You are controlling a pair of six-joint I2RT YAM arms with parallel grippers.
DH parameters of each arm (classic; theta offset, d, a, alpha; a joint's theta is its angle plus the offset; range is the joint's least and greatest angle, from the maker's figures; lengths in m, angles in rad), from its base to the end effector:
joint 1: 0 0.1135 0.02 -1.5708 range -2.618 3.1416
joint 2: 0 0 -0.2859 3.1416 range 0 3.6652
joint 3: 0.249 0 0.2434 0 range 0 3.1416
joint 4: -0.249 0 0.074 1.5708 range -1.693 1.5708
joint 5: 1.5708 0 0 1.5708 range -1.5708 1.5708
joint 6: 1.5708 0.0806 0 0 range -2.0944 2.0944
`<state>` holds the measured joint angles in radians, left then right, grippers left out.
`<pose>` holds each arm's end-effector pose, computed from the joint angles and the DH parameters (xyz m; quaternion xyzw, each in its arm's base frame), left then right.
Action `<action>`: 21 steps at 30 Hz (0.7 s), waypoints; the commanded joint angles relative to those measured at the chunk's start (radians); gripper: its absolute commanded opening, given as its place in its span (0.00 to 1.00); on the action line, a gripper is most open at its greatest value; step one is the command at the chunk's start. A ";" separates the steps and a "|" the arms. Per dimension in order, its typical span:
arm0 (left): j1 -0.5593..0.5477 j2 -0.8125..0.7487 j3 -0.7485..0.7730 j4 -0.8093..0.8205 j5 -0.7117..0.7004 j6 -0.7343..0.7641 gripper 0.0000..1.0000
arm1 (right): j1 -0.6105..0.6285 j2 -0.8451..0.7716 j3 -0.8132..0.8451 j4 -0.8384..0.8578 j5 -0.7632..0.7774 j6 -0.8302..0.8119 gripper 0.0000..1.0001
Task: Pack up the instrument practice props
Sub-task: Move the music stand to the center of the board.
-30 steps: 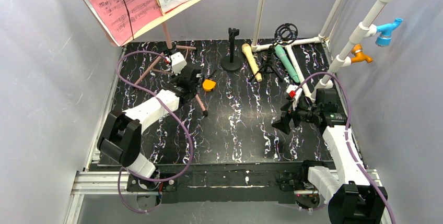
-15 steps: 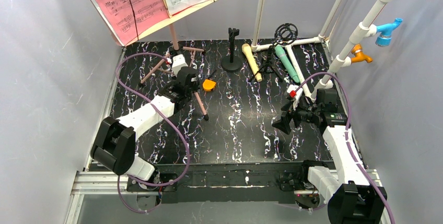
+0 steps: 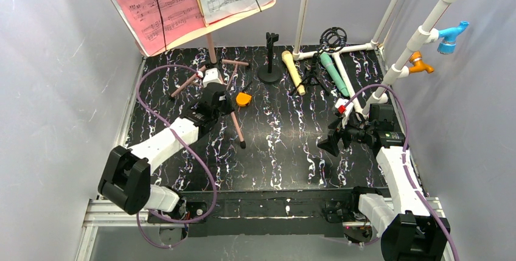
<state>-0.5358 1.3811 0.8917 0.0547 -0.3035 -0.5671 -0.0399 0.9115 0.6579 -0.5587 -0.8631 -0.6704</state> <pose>0.3041 -0.1525 0.2728 -0.0944 0.8319 -0.1701 0.5197 0.1775 0.0542 0.2466 -0.4088 0.7542 0.2474 0.4504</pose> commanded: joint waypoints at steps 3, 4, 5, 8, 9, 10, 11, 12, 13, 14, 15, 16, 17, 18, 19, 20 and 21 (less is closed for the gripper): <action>-0.045 -0.094 -0.062 -0.131 0.119 0.017 0.00 | -0.009 -0.005 0.002 0.011 -0.017 -0.012 0.99; -0.046 -0.103 -0.070 -0.136 0.125 0.016 0.00 | -0.009 -0.003 0.002 0.011 -0.017 -0.011 0.99; -0.048 -0.114 -0.073 -0.140 0.133 0.015 0.00 | -0.009 -0.003 0.002 0.010 -0.019 -0.011 0.98; -0.060 -0.134 -0.083 -0.157 0.160 0.013 0.00 | -0.011 -0.002 0.001 0.009 -0.019 -0.012 0.98; -0.062 -0.140 -0.087 -0.159 0.174 0.013 0.00 | -0.011 -0.002 0.000 0.009 -0.019 -0.012 0.98; -0.065 -0.144 -0.091 -0.162 0.184 0.013 0.00 | -0.012 -0.002 0.000 0.009 -0.020 -0.012 0.98; -0.068 -0.149 -0.097 -0.163 0.190 0.013 0.00 | -0.013 -0.002 0.000 0.009 -0.019 -0.012 0.98; -0.070 -0.154 -0.103 -0.163 0.199 0.013 0.00 | -0.014 -0.002 0.000 0.010 -0.019 -0.013 0.98; -0.072 -0.157 -0.108 -0.166 0.203 0.014 0.00 | -0.014 -0.002 0.000 0.010 -0.020 -0.012 0.98; -0.074 -0.162 -0.112 -0.168 0.204 0.015 0.00 | -0.015 -0.001 0.000 0.010 -0.021 -0.012 0.98; -0.075 -0.167 -0.118 -0.170 0.204 0.015 0.00 | -0.015 -0.001 0.000 0.010 -0.021 -0.013 0.99; -0.076 -0.172 -0.121 -0.175 0.201 0.016 0.00 | -0.017 -0.001 0.000 0.010 -0.021 -0.013 0.98; -0.076 -0.178 -0.124 -0.181 0.198 0.016 0.00 | -0.018 0.000 0.000 0.008 -0.022 -0.014 0.98; -0.076 -0.183 -0.127 -0.185 0.193 0.015 0.00 | -0.017 0.000 -0.001 0.007 -0.022 -0.014 0.98; -0.076 -0.187 -0.128 -0.190 0.188 0.015 0.00 | -0.018 0.001 -0.001 0.008 -0.023 -0.014 0.98; -0.076 -0.191 -0.126 -0.196 0.184 0.015 0.00 | -0.018 0.001 -0.001 0.008 -0.024 -0.014 0.98; -0.076 -0.193 -0.122 -0.205 0.180 0.015 0.01 | -0.018 0.000 -0.001 0.008 -0.024 -0.016 0.98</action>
<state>-0.5858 1.2163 0.7910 -0.0319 -0.2035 -0.5617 -0.0525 0.9115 0.6579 -0.5591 -0.8639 -0.6727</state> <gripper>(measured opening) 0.122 0.983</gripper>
